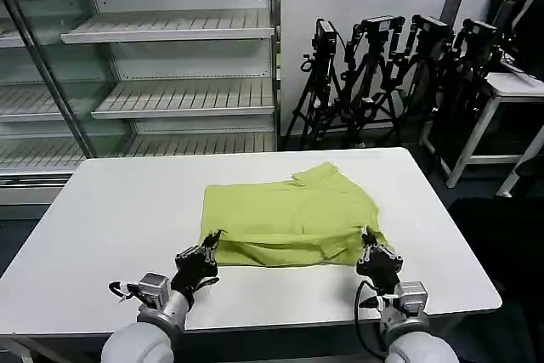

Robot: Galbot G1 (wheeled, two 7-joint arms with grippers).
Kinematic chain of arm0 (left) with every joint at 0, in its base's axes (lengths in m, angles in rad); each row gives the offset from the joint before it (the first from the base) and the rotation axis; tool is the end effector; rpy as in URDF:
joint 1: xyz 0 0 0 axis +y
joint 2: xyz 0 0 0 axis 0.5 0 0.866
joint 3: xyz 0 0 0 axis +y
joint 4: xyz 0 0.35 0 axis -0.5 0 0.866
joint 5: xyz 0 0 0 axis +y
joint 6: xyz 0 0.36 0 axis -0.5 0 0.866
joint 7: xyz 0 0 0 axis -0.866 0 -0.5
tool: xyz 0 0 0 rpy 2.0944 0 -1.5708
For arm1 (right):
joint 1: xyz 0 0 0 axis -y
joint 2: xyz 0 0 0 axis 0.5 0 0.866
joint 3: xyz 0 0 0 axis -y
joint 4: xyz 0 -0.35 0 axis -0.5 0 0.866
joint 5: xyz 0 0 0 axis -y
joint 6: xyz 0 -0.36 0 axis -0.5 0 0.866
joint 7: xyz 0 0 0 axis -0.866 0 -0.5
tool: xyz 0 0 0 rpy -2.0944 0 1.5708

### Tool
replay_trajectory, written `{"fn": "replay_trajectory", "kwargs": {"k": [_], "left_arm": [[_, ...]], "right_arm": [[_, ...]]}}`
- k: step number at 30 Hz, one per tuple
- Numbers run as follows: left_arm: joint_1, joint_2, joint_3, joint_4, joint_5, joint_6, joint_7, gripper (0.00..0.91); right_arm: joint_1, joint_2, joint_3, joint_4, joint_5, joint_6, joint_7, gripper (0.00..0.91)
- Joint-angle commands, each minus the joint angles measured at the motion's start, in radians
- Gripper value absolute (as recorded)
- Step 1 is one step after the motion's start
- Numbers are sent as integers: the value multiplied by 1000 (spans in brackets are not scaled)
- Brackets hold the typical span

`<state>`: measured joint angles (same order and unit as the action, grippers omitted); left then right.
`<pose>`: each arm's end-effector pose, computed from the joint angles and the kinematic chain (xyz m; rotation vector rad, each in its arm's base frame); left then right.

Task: Fold and organize the clothes.

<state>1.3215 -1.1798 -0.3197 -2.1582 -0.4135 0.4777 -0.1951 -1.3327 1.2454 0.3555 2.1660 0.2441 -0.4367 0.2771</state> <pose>0.2385 0.0013 -0.2357 -0.3181 -2.8434 0.0169 0.2380 -0.0001 -0.2328 0.0605 -2.9567 0.1160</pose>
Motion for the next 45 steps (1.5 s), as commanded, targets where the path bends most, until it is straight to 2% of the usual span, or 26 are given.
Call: {"fn": "replay_trajectory", "kwargs": {"k": [1,9,11,12,13,14,15,16,17,25,33,40,45], "left_arm": [[-50,-4,19,72,14,-2,-40,20],[-68,-17,44,111,50,-3,-41,40],[-73,-20,48,119,52,-2,-40,141],[-74,-21,49,120,52,-1,-40,222],[-76,-23,49,124,52,-1,-39,393],[-77,-24,49,125,52,-1,-39,665],[-77,-25,48,125,52,0,-39,907],[-77,-27,46,126,53,0,-40,907],[-76,-29,45,126,53,-1,-41,907],[-30,-46,26,86,51,-8,-46,907],[71,-51,-10,31,39,-9,-48,907],[66,-47,-11,56,-5,11,-66,907],[32,-38,-7,86,-39,74,-78,907]], "right_arm": [[93,-5,-12,-86,3,3,4,0],[140,-5,-35,-157,1,4,-1,0],[144,-2,-41,-175,-2,1,-3,0],[145,-1,-44,-179,-2,0,-4,0],[145,1,-50,-190,-6,-5,-5,81],[144,3,-54,-195,-9,-10,-9,232],[143,5,-57,-199,-10,-14,-12,534],[140,8,-62,-206,-15,-20,-17,776],[138,12,-65,-210,-19,-26,-21,897],[110,24,-57,-171,-30,-31,-38,907],[-14,10,51,-42,-22,-26,-42,907],[-73,-8,140,-14,20,-44,-25,907],[-83,-16,166,-36,61,-61,3,907]]}}
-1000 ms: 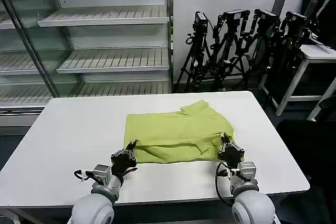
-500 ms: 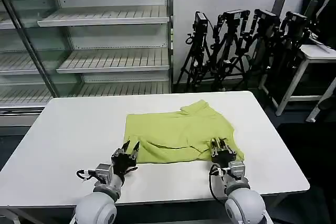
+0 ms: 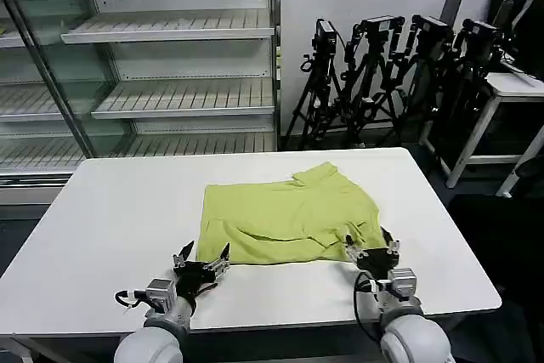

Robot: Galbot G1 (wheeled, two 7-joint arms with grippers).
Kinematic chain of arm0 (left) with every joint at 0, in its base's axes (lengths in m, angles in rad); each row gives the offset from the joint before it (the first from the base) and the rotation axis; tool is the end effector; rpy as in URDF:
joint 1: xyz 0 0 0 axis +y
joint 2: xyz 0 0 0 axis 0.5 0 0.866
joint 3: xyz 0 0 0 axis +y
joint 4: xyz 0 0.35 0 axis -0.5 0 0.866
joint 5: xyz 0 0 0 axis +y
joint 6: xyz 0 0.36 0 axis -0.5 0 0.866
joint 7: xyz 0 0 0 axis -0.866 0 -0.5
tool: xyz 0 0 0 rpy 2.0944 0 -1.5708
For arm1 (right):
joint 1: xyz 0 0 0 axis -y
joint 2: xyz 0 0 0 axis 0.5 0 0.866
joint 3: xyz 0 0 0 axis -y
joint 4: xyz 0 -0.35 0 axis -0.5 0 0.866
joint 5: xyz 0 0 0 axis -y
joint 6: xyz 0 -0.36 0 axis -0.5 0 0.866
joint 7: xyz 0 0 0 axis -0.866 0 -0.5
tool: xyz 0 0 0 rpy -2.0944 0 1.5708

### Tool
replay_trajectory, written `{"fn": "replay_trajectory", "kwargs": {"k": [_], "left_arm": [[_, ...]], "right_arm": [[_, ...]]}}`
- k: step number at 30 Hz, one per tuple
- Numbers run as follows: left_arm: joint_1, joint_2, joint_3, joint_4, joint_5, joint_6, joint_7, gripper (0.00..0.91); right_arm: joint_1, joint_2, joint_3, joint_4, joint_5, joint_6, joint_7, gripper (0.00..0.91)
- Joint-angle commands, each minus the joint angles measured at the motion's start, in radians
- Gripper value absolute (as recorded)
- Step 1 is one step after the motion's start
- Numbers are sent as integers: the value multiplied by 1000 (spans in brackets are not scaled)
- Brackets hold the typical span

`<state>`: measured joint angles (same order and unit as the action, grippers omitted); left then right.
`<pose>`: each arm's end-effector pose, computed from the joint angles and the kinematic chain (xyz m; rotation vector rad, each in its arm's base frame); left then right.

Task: Fold and organize the clothes.

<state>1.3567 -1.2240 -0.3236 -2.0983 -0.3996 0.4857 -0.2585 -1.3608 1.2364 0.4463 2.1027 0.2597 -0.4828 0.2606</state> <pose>0.2356 -0.0007 -0.2641 -0.1754 -2.7652 0.0319 0.2430 -0.0323 -0.2533 -0.0534 -2.8428 0.1576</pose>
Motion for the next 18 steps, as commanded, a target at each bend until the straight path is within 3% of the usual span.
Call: {"fn": "replay_trajectory", "kwargs": {"k": [1,4,5,7,8,10,11,12,13,18], "left_arm": [[-9,8,-2,29,-52,66,-14,907],[-19,12,0,36,-52,73,-15,907],[-21,13,0,37,-52,71,-17,705],[-21,16,1,38,-51,61,-17,50],[-20,17,1,38,-51,60,-16,30],[-17,19,2,39,-51,61,-15,30],[-15,20,3,40,-51,63,-15,30],[-13,21,3,41,-51,64,-14,30],[-12,21,3,42,-51,64,-14,30],[-1,17,1,47,-57,67,-15,30]], "right_arm": [[-53,-6,77,24,55,-21,25,907],[-49,-3,78,16,81,-39,36,907],[-48,-3,76,11,89,-47,35,907],[-46,-3,69,2,105,-56,37,907],[-45,-3,64,-5,113,-62,38,907],[-44,-2,59,-9,127,-63,40,675],[-44,-1,58,-8,135,-63,43,322],[-44,1,56,-7,144,-63,44,60],[-45,1,56,-7,146,-63,44,0],[-51,5,46,-5,146,-62,43,0]]}}
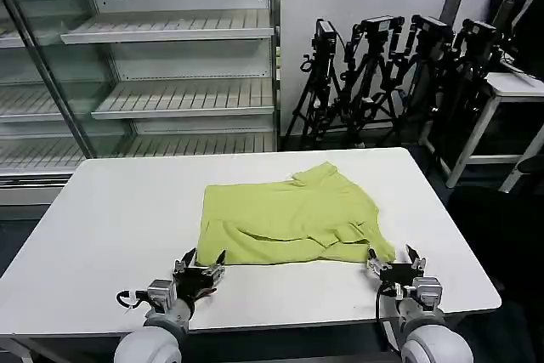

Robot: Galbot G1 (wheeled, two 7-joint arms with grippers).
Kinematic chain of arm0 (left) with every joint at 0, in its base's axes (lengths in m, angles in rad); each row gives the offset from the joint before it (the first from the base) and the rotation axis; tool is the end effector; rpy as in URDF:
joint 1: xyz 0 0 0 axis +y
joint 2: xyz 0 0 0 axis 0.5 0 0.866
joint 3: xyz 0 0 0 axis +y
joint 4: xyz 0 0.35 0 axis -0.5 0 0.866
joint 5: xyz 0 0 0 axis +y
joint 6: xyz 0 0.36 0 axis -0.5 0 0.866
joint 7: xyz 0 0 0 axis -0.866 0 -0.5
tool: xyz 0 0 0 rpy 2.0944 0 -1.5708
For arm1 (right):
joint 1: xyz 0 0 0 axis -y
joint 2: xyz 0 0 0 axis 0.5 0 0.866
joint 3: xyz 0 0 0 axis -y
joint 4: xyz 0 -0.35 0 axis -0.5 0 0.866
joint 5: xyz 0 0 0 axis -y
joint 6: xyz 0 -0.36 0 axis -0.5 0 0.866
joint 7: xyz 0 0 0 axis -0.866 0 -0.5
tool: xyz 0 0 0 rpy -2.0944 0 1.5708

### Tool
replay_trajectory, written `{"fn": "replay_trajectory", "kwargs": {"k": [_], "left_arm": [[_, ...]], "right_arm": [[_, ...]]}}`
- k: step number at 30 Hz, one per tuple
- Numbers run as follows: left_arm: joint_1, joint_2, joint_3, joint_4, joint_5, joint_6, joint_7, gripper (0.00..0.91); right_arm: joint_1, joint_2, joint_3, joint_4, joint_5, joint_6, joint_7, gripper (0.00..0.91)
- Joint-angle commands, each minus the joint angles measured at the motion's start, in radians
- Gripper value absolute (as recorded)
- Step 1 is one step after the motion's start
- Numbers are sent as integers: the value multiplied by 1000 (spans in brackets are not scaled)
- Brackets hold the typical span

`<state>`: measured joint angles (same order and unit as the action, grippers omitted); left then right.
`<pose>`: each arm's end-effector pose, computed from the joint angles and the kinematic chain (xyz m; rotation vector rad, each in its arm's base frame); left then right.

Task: Fold and organize the clothes.

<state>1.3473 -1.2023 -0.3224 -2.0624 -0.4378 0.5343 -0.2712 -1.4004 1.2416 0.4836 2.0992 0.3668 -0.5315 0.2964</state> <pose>0.2407 0.0057 -0.2742 -0.1631 -2.6835 0.0154 0.2349 -0.0427 -0.2608 -0.1014 -2.7427 0.0435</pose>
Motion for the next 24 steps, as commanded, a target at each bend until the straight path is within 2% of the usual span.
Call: {"fn": "replay_trajectory", "kwargs": {"k": [1,16,24], "left_arm": [[9,-5,-1,11,-19,19,-2,30],[52,-17,-12,-27,-20,10,-2,30],[186,-50,-35,-158,15,0,-8,30]], "right_arm": [[-11,0,8,0,39,-13,7,0],[-40,9,14,41,31,-5,0,0],[-167,4,36,181,-4,-3,-7,0]]}}
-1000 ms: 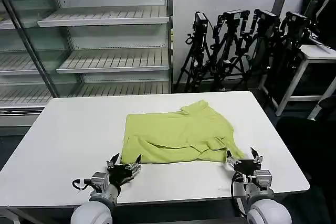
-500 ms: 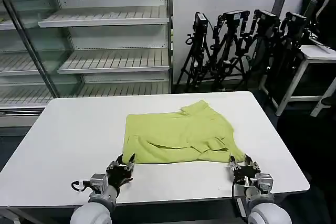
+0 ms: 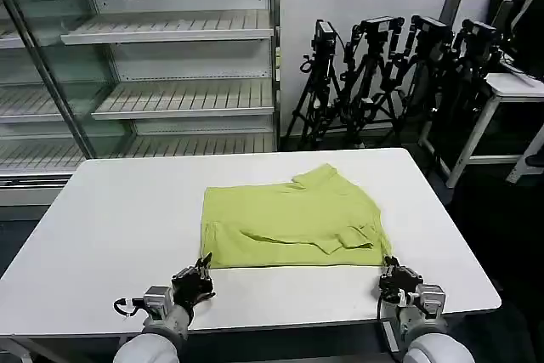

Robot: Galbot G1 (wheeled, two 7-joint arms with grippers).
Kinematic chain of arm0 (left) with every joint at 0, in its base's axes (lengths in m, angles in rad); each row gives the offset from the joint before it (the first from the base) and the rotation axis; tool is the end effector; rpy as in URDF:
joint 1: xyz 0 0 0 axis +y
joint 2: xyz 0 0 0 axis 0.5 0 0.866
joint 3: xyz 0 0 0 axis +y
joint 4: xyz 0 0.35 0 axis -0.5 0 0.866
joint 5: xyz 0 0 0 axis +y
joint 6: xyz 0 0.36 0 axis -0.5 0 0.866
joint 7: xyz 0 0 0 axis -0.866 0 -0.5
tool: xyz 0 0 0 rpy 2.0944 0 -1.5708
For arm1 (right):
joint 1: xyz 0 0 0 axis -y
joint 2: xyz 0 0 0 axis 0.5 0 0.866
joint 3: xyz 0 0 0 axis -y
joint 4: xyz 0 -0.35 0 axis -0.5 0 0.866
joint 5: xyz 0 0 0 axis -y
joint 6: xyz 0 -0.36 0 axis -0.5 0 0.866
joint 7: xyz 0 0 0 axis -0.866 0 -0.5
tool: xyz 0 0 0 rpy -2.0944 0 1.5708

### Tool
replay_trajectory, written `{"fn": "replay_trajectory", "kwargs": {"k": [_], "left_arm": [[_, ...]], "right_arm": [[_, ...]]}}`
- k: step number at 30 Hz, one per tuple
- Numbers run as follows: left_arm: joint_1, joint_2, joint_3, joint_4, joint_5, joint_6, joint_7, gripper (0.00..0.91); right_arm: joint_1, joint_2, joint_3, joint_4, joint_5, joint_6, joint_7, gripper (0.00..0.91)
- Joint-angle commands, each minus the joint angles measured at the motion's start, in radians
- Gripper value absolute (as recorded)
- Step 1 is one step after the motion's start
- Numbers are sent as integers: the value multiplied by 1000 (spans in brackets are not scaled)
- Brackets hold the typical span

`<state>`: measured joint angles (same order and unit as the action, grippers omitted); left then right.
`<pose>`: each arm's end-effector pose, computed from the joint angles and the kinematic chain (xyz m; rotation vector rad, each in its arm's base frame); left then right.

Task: Fold and organize the clothes.

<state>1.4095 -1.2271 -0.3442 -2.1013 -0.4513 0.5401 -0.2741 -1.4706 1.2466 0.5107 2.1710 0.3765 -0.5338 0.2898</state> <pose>0.2231 0.0044 -0.2735 -0.1501 -2.6572 0.0730 0.2132 -0.0431 -0.2499 -0.0933 -2.7450 0.0210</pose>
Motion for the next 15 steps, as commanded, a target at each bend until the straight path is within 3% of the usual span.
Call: {"fn": "replay_trajectory", "kwargs": {"k": [1,15], "left_arm": [[143,-28,-16,-142,35,-8,-7,30],[401,-49,-38,-310,114,-30,-28,30]], "right_arm": [[-116,-2,11,125,-20,0,-1,0],[-327,-22,41,260,-81,32,-22,0]]}}
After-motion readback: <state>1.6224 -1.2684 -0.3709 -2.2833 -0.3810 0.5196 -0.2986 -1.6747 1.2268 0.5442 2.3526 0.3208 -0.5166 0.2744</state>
